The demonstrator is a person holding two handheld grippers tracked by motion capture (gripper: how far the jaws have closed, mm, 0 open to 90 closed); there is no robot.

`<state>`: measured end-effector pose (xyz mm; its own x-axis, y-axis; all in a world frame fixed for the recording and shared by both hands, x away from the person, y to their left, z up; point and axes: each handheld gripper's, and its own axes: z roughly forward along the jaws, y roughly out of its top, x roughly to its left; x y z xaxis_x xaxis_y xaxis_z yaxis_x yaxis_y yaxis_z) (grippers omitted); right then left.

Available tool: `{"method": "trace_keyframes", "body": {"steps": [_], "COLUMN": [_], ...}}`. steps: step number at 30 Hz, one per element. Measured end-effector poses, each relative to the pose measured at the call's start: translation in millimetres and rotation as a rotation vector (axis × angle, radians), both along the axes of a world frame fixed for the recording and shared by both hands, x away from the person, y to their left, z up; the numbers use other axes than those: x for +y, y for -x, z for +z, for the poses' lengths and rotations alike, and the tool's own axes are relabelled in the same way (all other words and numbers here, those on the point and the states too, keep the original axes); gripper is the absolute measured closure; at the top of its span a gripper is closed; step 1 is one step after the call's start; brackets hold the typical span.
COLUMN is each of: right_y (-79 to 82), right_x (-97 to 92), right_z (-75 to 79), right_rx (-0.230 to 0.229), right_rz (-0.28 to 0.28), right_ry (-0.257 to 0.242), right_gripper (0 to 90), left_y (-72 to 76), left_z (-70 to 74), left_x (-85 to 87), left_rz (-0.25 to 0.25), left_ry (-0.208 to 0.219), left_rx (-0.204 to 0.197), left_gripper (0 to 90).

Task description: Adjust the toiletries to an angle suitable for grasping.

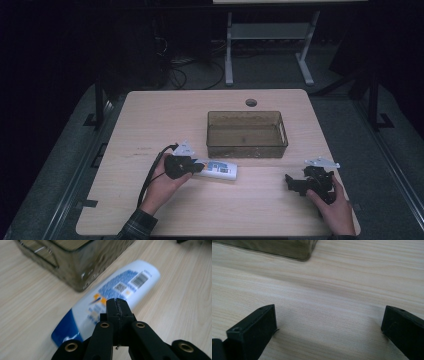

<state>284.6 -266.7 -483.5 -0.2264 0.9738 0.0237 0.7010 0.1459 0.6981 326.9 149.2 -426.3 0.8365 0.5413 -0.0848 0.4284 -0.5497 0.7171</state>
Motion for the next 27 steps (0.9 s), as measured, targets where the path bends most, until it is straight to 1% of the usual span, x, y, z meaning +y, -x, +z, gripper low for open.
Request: {"method": "trace_keyframes", "body": {"steps": [1, 3, 5, 6, 8, 13, 14, 16, 17, 18, 19, 20, 24, 27], "right_y": [0.0, 0.0, 0.0, 0.0, 0.0, 0.0, 0.0, 0.0, 0.0, 0.0, 0.0, 0.0, 0.0, 0.0], "right_x": [0.0, 0.0, 0.0, 0.0, 0.0, 0.0, 0.0, 0.0, 0.0, 0.0, 0.0, 0.0, 0.0, 0.0], "right_z": [0.0, 0.0, 0.0, 0.0, 0.0, 0.0, 0.0, 0.0, 0.0, 0.0, 0.0, 0.0, 0.0, 0.0], "right_rx": [0.000, 0.000, 0.000, 0.000, 0.000, 0.000, 0.000, 0.000, 0.000, 0.000, 0.000, 0.000, 0.000, 0.000], "right_rz": [0.000, 0.000, 0.000, 0.000, 0.000, 0.000, 0.000, 0.000, 0.000, 0.000, 0.000, 0.000, 0.000, 0.000], "right_ry": [0.000, 0.000, 0.000, 0.000, 0.000, 0.000, 0.000, 0.000, 0.000, 0.000, 0.000, 0.000, 0.000, 0.000], "right_gripper": [0.0, 0.0, 0.0, 0.0, 0.0, 0.0, 0.0, 0.0, 0.0, 0.0, 0.0, 0.0, 0.0, 0.0], "left_y": [-2.2, -4.6, -6.9, -6.9, -10.9, -16.8, -16.8, -20.7, -20.7, -22.8, -22.8, -24.7, -28.8, -31.3], "left_z": [0.7, 0.6, 0.7, 0.7, 0.6, -1.4, -1.4, -2.3, -2.3, -3.5, -3.5, -5.3, -6.9, -7.2], "left_x": [-6.4, -12.4, -17.7, -17.7, -24.9, -37.7, -37.7, -46.7, -46.7, -53.0, -53.0, -59.3, -69.6, -76.5], "left_rz": [-0.008, -0.015, -0.021, -0.021, -0.026, -0.044, -0.044, -0.050, -0.050, -0.054, -0.054, -0.061, -0.077, -0.075], "left_ry": [0.001, 0.012, 0.017, 0.017, 0.039, 0.045, 0.045, 0.056, 0.056, 0.060, 0.060, 0.055, 0.052, 0.053], "left_rx": [-0.001, -0.003, -0.003, -0.003, -0.002, 0.001, 0.001, -0.003, -0.003, -0.004, -0.004, -0.002, -0.004, -0.006], "left_gripper": [90.0, 90.0, 90.0, 90.0, 90.0, 90.0, 90.0, 90.0, 90.0, 90.0, 90.0, 90.0, 90.0, 90.0]}}
